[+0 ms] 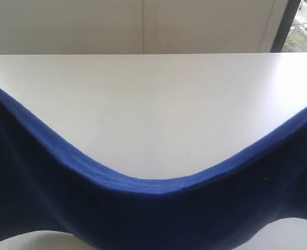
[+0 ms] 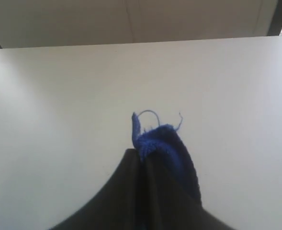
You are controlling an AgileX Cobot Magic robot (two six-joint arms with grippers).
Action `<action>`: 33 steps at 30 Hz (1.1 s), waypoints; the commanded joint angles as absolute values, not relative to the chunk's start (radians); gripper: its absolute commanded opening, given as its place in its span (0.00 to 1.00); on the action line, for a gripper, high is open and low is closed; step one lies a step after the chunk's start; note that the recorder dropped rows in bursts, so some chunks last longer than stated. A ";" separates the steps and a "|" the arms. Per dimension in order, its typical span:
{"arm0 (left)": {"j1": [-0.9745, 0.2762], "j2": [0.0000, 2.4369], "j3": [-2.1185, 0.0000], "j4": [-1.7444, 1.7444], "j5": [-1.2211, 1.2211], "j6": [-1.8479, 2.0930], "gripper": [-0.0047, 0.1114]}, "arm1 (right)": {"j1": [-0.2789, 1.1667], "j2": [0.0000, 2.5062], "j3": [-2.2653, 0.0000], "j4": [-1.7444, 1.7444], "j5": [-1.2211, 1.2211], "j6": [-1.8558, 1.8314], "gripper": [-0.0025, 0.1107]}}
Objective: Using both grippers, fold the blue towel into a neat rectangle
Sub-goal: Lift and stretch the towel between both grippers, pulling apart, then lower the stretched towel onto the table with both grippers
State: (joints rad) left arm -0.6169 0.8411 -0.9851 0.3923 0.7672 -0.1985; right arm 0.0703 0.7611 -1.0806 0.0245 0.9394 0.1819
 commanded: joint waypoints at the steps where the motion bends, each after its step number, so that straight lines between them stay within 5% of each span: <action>1: -0.591 1.017 -0.950 0.526 0.633 -0.327 0.04 | 0.069 0.974 -1.037 0.018 0.797 0.177 0.02; 17: -0.289 1.734 -0.921 0.538 -0.099 -0.447 0.04 | 0.069 1.732 -1.002 -0.027 0.184 0.217 0.02; 33: -0.173 1.875 -0.921 0.303 -0.404 -0.313 0.04 | 0.032 1.884 -1.002 0.071 -0.146 0.234 0.02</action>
